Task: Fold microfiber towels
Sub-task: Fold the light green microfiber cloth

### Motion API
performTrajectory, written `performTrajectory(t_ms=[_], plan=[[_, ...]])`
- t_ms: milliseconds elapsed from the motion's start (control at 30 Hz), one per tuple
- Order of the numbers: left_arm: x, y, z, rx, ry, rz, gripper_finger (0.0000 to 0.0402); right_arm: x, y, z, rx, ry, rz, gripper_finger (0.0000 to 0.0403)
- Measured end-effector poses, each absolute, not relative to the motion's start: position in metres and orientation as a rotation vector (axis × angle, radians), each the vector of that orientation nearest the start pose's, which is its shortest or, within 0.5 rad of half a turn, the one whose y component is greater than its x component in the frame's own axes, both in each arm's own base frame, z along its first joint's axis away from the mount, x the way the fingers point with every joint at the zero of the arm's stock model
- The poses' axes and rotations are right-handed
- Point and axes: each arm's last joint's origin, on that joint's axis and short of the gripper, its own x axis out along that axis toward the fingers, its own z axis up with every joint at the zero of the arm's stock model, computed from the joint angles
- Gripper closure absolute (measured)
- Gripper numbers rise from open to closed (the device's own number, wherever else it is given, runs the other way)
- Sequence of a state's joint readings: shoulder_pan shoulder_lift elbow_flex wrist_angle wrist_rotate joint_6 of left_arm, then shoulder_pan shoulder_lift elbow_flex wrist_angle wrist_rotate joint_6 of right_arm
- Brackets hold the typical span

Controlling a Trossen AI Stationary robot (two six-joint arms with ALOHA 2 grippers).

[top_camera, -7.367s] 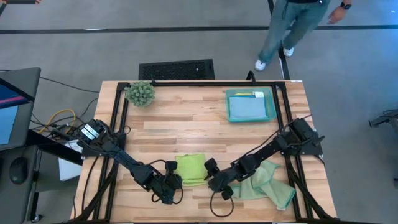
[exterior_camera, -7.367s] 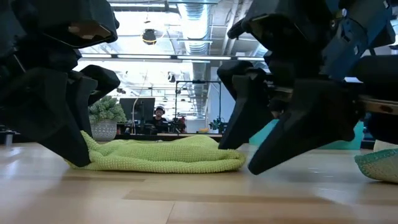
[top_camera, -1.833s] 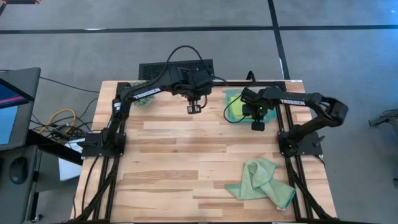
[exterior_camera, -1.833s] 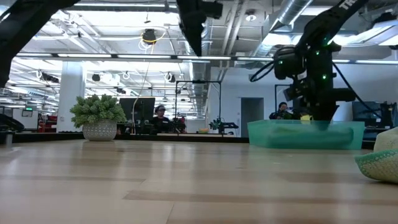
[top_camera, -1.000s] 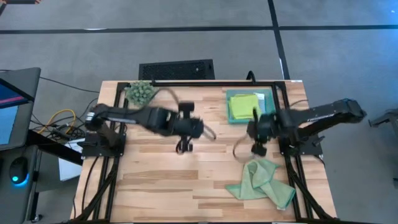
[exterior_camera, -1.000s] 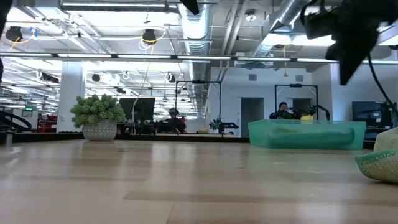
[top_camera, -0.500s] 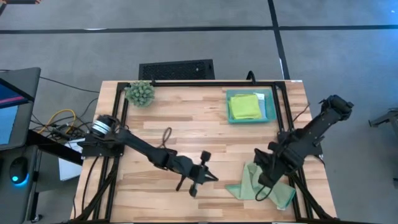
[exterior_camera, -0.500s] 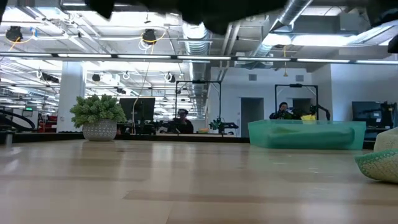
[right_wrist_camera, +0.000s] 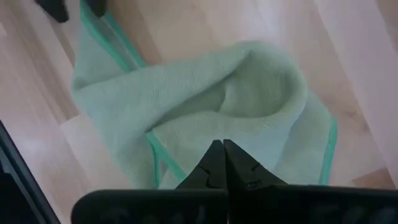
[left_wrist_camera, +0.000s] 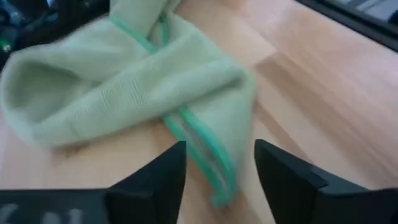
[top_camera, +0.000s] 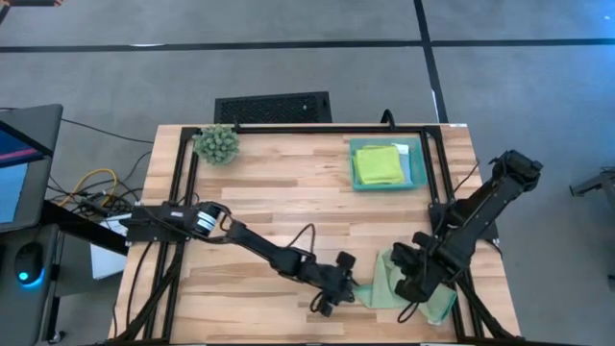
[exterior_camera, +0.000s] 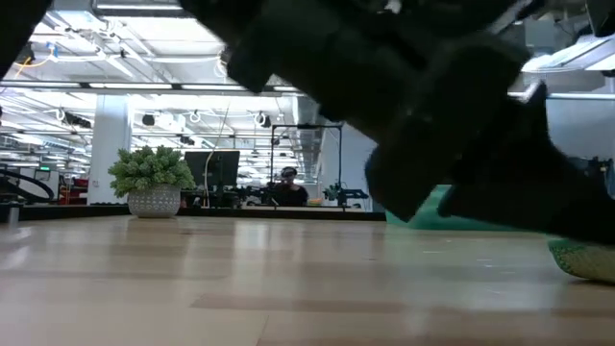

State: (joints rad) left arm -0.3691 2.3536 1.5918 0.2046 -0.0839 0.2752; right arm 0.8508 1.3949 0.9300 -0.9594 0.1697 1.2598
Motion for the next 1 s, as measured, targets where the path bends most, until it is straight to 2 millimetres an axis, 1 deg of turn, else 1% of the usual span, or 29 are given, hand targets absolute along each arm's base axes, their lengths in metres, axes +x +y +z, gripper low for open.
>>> performTrajectory(t_ms=[67, 200, 333, 433, 567, 667, 733, 800, 867, 900, 1000], plan=[[0.480, -0.183, 0.114, 0.397, 0.513, -0.346, 0.0208, 0.159, 0.174, 0.210, 0.358, 1.321, -0.282, 0.0400], [0.477, -0.181, 0.108, 0.386, 0.596, -0.375, 0.0195, 0.161, 0.178, 0.207, 0.357, 1.320, -0.274, 0.0400], [0.476, -0.180, 0.107, 0.343, 0.623, -0.377, 0.0196, 0.161, 0.179, 0.207, 0.363, 1.323, -0.276, 0.0400], [0.476, -0.181, 0.107, 0.329, 0.624, -0.397, 0.0208, 0.161, 0.178, 0.207, 0.365, 1.321, -0.276, 0.0400], [0.476, -0.182, 0.107, 0.326, 0.613, -0.415, 0.0236, 0.161, 0.178, 0.207, 0.364, 1.322, -0.276, 0.0399], [0.476, -0.181, 0.107, 0.318, 0.620, -0.411, 0.0266, 0.161, 0.178, 0.207, 0.364, 1.322, -0.276, 0.0391], [0.476, -0.180, 0.107, 0.312, 0.627, -0.400, 0.0292, 0.161, 0.178, 0.207, 0.364, 1.322, -0.276, 0.0385], [0.477, -0.179, 0.108, 0.313, 0.627, -0.364, 0.0327, 0.161, 0.178, 0.207, 0.362, 1.323, -0.276, 0.0381], [0.477, -0.177, 0.111, 0.328, 0.623, -0.317, 0.0371, 0.161, 0.178, 0.207, 0.356, 1.324, -0.271, 0.0382], [0.477, -0.176, 0.116, 0.333, 0.614, -0.294, 0.0385, 0.161, 0.178, 0.207, 0.352, 1.324, -0.270, 0.0383], [0.476, -0.174, 0.131, 0.348, 0.630, -0.247, 0.0396, 0.160, 0.178, 0.207, 0.325, 1.328, -0.250, 0.0387]])
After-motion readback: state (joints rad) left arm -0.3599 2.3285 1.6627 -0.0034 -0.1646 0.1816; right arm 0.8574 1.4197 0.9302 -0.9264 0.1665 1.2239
